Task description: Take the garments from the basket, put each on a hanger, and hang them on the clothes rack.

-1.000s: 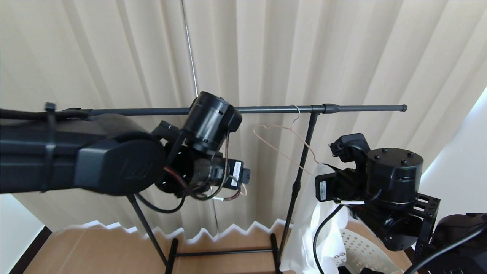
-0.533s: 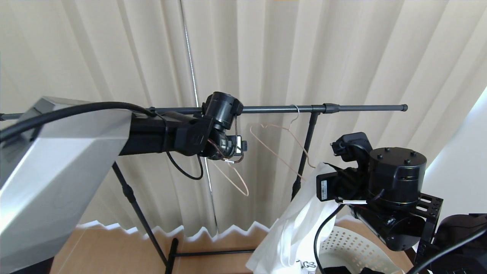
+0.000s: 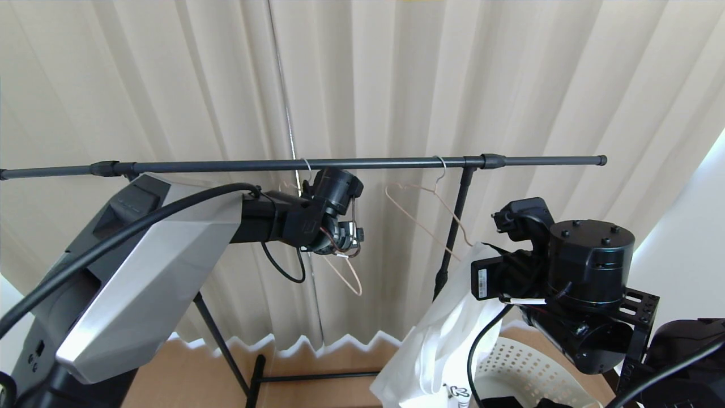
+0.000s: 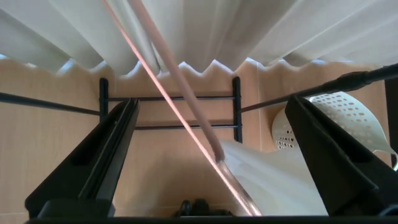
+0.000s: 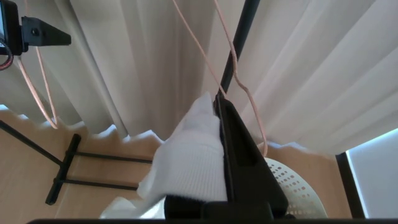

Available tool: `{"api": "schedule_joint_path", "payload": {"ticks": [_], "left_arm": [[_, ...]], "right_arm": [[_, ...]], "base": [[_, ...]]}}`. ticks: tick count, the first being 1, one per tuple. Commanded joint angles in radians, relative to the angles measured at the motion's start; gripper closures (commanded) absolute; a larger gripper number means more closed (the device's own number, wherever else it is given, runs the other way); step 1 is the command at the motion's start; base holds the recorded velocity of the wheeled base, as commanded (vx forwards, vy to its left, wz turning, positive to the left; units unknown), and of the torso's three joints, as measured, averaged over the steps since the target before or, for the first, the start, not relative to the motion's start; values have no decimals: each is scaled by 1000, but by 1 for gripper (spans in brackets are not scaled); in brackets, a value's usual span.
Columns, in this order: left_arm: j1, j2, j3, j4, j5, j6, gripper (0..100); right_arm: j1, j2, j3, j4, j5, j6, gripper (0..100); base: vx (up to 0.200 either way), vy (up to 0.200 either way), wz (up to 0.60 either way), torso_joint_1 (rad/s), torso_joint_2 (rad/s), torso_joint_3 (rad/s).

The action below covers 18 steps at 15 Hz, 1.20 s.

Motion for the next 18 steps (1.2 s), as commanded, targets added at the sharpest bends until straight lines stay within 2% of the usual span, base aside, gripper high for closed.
{"api": "schedule_joint_path", "payload": {"ticks": [1,6,7,9,12,18], "left_arm": [[10,29,-7,-1,1,-2,0],[11,53,-31,-7,1,-8,0],[10,53,-36,-7,1,-8,100],[7,49,-31,-3,3,-8,100],[3,39,15,-1,66,-12,100],[3,-71,138,-6,72,-19,100]], "right_arm": [[1,2,2,0,0,0,100],[-1,7,6,0,0,0,100],[1,9,6,0,0,0,100],[1,9,8,0,0,0,100],[2,12,8,0,-2,1,100],[8,15,15,0,-2,1,100]], "base": [[0,0,0,0,0,0],[0,0,0,0,0,0],[0,0,0,0,0,0],[0,0,0,0,0,0],[0,0,0,0,0,0],[0,0,0,0,0,0]]}}
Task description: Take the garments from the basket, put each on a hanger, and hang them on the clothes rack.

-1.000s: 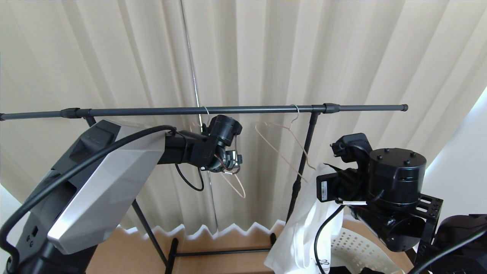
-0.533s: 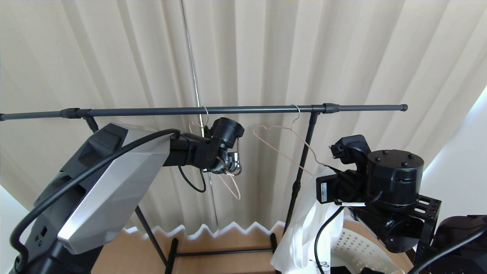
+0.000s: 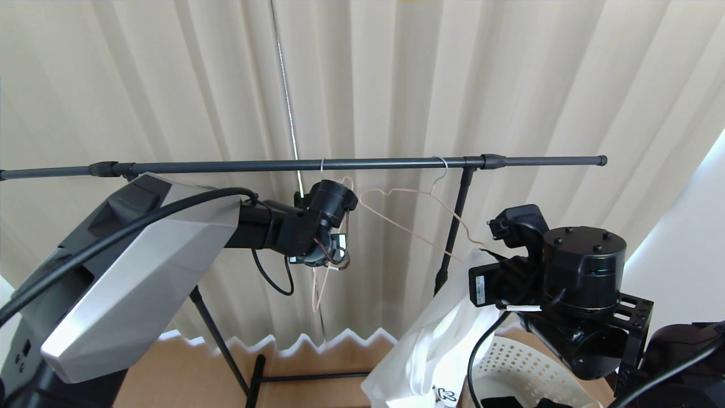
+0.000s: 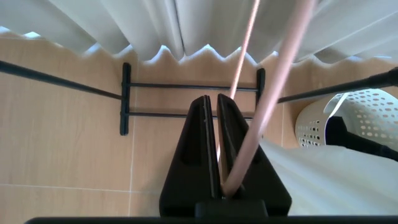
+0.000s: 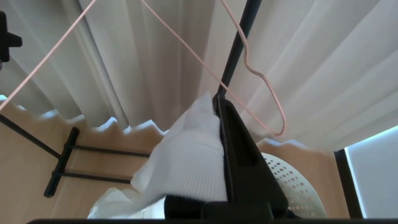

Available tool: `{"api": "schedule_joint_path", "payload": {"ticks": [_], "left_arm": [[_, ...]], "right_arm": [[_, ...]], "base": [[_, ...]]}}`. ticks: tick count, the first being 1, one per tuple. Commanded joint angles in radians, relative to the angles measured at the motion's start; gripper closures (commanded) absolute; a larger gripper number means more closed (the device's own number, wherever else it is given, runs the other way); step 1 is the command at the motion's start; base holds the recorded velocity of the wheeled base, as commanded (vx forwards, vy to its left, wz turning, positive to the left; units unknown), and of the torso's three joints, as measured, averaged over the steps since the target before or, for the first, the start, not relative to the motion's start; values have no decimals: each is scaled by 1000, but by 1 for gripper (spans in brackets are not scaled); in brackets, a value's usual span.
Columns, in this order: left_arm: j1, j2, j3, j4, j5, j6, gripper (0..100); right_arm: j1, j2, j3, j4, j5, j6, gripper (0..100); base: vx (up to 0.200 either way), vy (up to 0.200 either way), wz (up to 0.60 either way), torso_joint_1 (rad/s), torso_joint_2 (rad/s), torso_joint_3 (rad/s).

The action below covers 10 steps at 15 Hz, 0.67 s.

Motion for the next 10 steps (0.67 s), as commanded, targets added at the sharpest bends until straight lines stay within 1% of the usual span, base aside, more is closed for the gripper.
{"api": "schedule_joint_path", "payload": {"ticks": [1,5,7,10], "left_arm": [[-4,-65,36,-1,-1,-1,100],[-27,-119,77,-3,-1,5,100],[-33,-136,77,-3,-1,8,100],[-52,-171,99,-3,-1,34,100]], "right_arm": [[3,3,1,-1,-1,0,100],[3,3,1,-1,-1,0,100],[3,3,1,-1,-1,0,100],[2,2,1,-1,-1,0,100]], "base": [[0,0,0,0,0,0],[0,0,0,0,0,0],[0,0,0,0,0,0],[0,0,0,0,0,0]]}}
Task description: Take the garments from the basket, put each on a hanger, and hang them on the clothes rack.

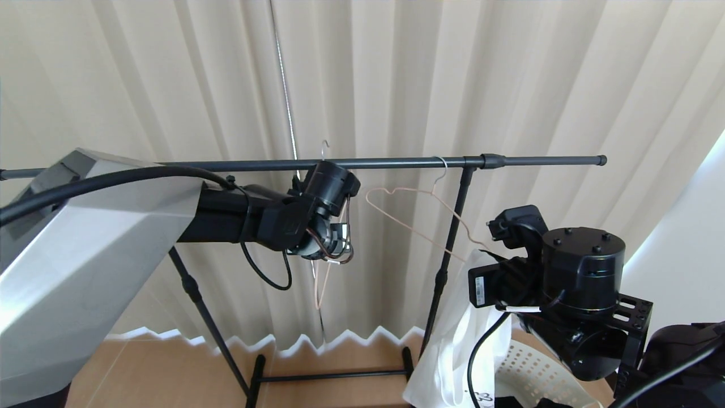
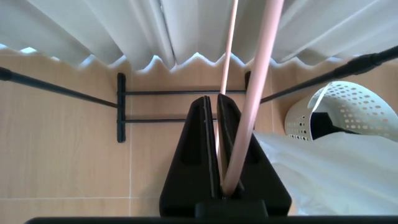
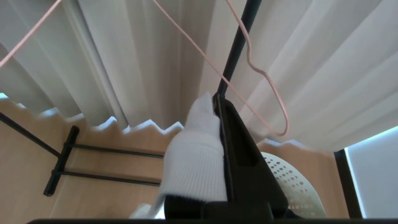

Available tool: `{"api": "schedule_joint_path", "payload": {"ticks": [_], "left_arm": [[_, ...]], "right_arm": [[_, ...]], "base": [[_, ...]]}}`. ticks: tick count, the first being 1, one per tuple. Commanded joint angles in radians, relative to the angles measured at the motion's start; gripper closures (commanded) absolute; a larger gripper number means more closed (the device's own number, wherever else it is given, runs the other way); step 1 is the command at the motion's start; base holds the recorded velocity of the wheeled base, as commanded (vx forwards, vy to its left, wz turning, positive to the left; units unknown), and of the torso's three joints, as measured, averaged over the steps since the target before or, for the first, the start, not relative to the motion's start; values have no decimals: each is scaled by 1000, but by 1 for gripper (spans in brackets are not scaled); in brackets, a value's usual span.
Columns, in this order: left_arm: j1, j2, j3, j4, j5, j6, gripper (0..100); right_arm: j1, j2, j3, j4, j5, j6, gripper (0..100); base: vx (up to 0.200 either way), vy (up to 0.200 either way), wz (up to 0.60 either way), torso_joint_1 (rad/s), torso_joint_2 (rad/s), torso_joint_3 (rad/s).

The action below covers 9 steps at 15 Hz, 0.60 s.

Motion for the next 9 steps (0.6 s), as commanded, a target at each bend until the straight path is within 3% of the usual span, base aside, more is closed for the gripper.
{"api": "schedule_joint_path", "payload": {"ticks": [1,5,9], "left_arm": [[-17,-50,30,0,0,15,100],[-37,-179,191,-35,2,95,100],[-40,-340,475,-207,0,250,100]], "right_arm": [[-1,0,0,0,0,0,100],[-1,0,0,0,2,0,100],[1,0,-2,0,0,0,100]], "base": [[0,0,0,0,0,0],[0,0,0,0,0,0],[0,0,0,0,0,0]]}}
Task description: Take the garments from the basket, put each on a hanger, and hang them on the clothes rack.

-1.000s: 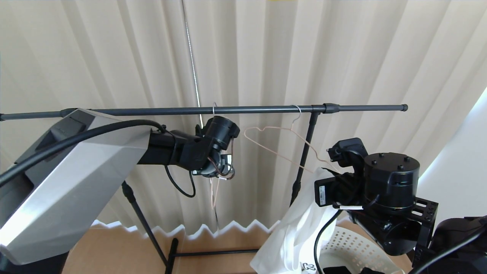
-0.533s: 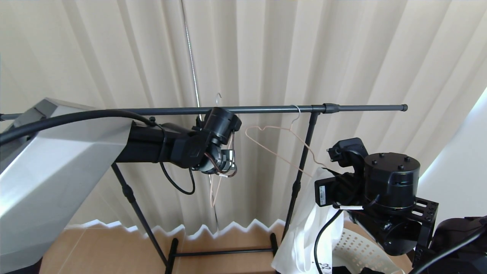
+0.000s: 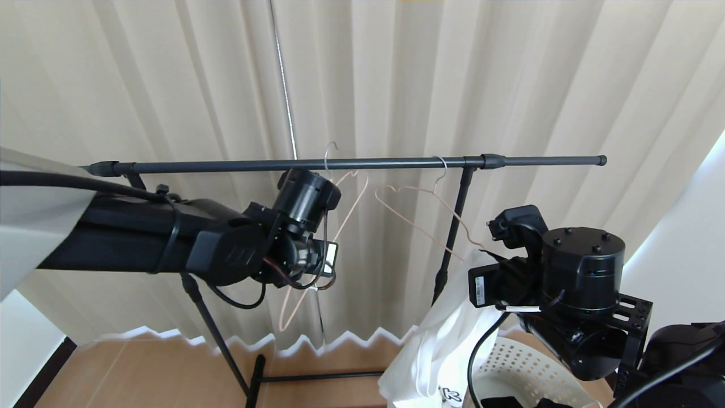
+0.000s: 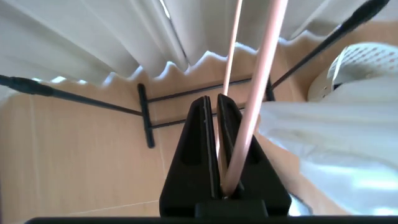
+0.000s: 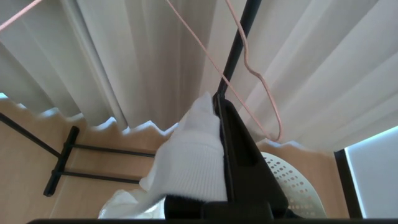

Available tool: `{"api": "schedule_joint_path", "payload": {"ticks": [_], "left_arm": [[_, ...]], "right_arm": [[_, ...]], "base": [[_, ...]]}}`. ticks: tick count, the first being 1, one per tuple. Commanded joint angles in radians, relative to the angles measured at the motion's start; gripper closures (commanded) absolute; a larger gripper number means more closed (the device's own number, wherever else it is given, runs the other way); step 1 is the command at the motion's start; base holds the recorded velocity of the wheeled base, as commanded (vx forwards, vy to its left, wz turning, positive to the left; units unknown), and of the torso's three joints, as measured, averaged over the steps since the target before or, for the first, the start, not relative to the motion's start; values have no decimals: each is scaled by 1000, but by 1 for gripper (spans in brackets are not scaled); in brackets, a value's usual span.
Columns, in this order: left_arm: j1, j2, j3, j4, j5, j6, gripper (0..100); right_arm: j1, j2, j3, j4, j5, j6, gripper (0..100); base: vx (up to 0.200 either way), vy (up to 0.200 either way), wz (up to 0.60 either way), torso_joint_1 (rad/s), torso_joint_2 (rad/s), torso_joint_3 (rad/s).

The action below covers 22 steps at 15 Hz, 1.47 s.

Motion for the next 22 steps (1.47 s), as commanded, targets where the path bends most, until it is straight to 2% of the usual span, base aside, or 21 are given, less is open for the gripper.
{"api": "schedule_joint_path", "payload": {"ticks": [1,4,5,6,7,8,9,10,12,17,18,19,20,22], "left_arm": [[-2,-159,239,-128,-1,101,100],[-2,-257,471,-282,-2,192,100],[-2,-292,546,-335,-7,215,100],[5,-361,684,-435,-14,269,100],[5,-401,775,-502,-42,319,100],[8,-426,816,-541,-74,350,100],[8,-481,888,-608,-156,437,100],[6,-519,928,-622,-205,503,100],[0,-576,979,-622,-306,554,100],[-49,-591,1009,-622,-427,539,100],[-49,-591,1009,-622,-427,539,100],[-86,-562,972,-622,-455,456,100],[-98,-533,951,-622,-453,405,100],[-98,-452,899,-625,-445,348,100]], "right_arm": [[-1,0,0,-1,0,1,100],[-1,0,-5,-1,-3,-2,100],[1,-3,-13,-1,-35,-16,100],[58,-20,-17,-1,-226,-102,100],[67,-8,-36,-1,-272,-121,100],[67,4,-60,5,-272,-125,100],[54,44,-129,11,-292,-160,100],[42,53,-169,18,-328,-214,100],[-2,87,-229,16,-348,-282,100],[-39,149,-310,5,-348,-282,100],[-39,149,-310,5,-348,-282,100],[-27,153,-324,-1,-348,-280,100],[-16,152,-327,-1,-348,-280,100],[-5,144,-330,-1,-348,-277,100]], "base": [[0,0,0,0,0,0],[0,0,0,0,0,0],[0,0,0,0,0,0],[0,0,0,0,0,0],[0,0,0,0,0,0],[0,0,0,0,0,0],[0,0,0,0,0,0],[0,0,0,0,0,0],[0,0,0,0,0,0],[0,0,0,0,0,0],[0,0,0,0,0,0],[0,0,0,0,0,0],[0,0,0,0,0,0],[0,0,0,0,0,0]]}}
